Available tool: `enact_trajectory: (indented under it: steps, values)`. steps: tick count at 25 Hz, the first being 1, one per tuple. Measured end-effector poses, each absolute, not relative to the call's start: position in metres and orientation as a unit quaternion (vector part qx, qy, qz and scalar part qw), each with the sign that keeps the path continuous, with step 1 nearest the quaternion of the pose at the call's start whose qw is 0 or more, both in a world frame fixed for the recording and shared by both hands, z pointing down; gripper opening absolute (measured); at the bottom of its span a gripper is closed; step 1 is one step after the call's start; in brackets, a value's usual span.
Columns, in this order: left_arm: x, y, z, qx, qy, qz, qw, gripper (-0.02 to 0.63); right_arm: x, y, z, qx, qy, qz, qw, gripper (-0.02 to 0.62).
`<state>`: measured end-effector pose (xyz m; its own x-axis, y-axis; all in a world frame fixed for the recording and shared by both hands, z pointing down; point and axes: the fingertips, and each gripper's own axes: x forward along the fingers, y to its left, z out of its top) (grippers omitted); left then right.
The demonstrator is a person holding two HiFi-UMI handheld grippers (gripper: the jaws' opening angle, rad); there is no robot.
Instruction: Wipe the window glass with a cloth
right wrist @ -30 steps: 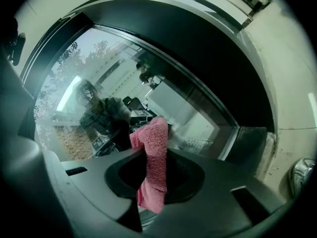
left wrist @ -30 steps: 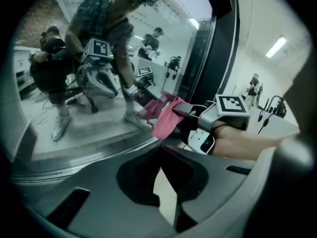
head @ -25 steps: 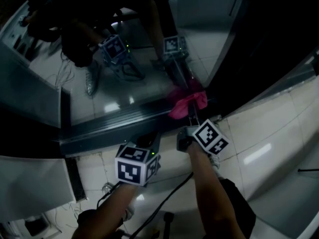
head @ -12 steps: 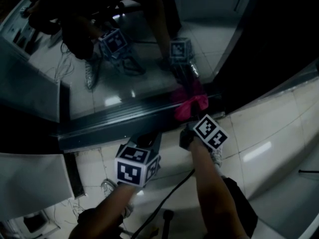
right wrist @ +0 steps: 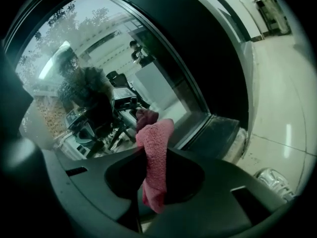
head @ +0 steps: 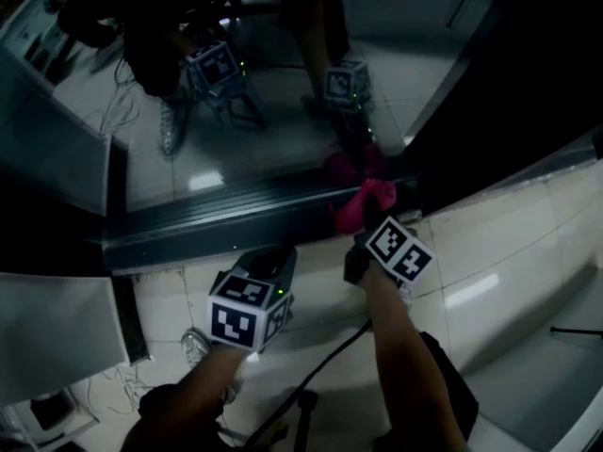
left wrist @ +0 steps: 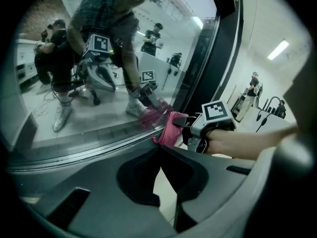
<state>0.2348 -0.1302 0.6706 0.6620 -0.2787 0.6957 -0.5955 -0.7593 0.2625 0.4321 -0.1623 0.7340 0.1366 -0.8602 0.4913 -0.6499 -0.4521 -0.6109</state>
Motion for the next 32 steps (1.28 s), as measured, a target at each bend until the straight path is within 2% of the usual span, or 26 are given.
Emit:
enact_trajectory:
  steps: [3, 8, 14, 21, 28, 32]
  values:
    - [0.228, -0.130, 0.668, 0.878, -0.250, 0.326, 0.248, 0.000, 0.428, -0.162, 0.730, -0.746, 0.506, -0.417, 0.120, 0.063]
    - [0.225, -0.131, 0.666, 0.877, -0.253, 0.325, 0.247, 0.000, 0.424, -0.164, 0.743, -0.730, 0.468, -0.462, 0.184, 0.061]
    - [0.216, -0.131, 0.665, 0.872, -0.259, 0.333, 0.248, 0.000, 0.393, -0.176, 0.754, -0.706, 0.464, -0.496, 0.201, 0.061]
    - [0.189, -0.146, 0.660, 0.868, -0.279, 0.330, 0.246, 0.000, 0.342, -0.195, 0.776, -0.684, 0.462, -0.526, 0.205, 0.062]
    - [0.146, -0.148, 0.656, 0.867, -0.287, 0.327, 0.243, 0.000, 0.294, -0.208, 0.779, -0.683, 0.494, -0.512, 0.163, 0.063]
    - [0.141, -0.151, 0.654, 0.867, -0.290, 0.324, 0.242, 0.000, 0.289, -0.212, 0.773, -0.673, 0.497, -0.512, 0.195, 0.063]
